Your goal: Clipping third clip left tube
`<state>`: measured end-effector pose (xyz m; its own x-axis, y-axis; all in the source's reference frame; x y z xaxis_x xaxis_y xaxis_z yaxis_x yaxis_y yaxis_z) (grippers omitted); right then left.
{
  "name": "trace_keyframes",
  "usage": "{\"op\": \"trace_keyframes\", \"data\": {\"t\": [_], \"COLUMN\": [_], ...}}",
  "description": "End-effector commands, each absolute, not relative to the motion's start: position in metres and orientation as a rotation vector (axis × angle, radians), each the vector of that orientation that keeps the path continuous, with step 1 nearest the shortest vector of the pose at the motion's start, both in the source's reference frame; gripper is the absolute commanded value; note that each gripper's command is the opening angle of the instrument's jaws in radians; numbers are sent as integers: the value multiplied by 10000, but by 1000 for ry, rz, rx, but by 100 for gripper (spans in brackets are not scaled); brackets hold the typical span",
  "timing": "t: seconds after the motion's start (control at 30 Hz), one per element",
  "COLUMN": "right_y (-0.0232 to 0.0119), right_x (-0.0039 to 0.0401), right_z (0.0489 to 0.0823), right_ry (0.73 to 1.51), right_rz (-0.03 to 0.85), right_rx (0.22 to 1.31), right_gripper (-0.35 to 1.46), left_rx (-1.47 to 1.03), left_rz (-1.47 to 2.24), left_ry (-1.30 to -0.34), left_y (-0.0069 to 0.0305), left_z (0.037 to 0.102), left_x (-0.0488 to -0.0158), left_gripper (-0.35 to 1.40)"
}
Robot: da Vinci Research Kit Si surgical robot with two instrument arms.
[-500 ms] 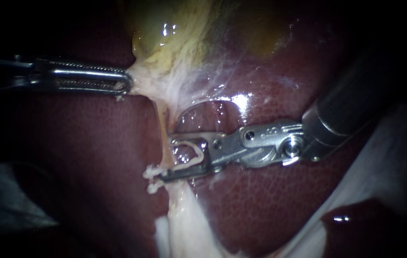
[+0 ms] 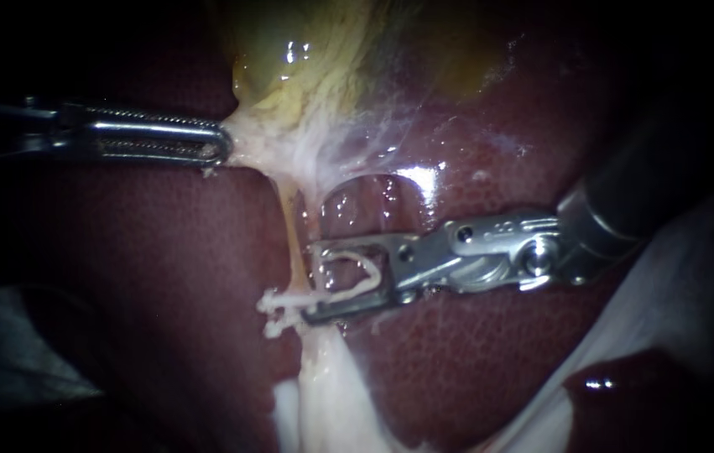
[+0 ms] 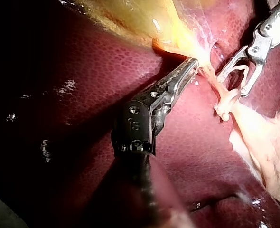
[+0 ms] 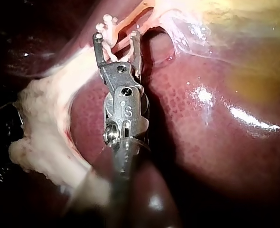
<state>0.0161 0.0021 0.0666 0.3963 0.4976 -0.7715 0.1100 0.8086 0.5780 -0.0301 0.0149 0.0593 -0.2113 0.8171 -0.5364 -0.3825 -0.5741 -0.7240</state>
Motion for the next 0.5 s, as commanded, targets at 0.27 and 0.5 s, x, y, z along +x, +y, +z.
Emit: {"op": "trace_keyframes", "data": {"t": [0.27,0.5], "right_y": [31,34], "right_x": [141,141], "right_z": [651,639], "right_ry": [1180,1234], "right_rz": [281,313], "right_rx": [641,713], "right_gripper": [49,49], "left_rx": [-1218,-1218], "left_rz": [1882,1882], "left_ry": [-571,-571], "left_y": [150,150], "left_z": [592,592], "left_x": [-300,-300], "left_gripper": [-35,-35]}}
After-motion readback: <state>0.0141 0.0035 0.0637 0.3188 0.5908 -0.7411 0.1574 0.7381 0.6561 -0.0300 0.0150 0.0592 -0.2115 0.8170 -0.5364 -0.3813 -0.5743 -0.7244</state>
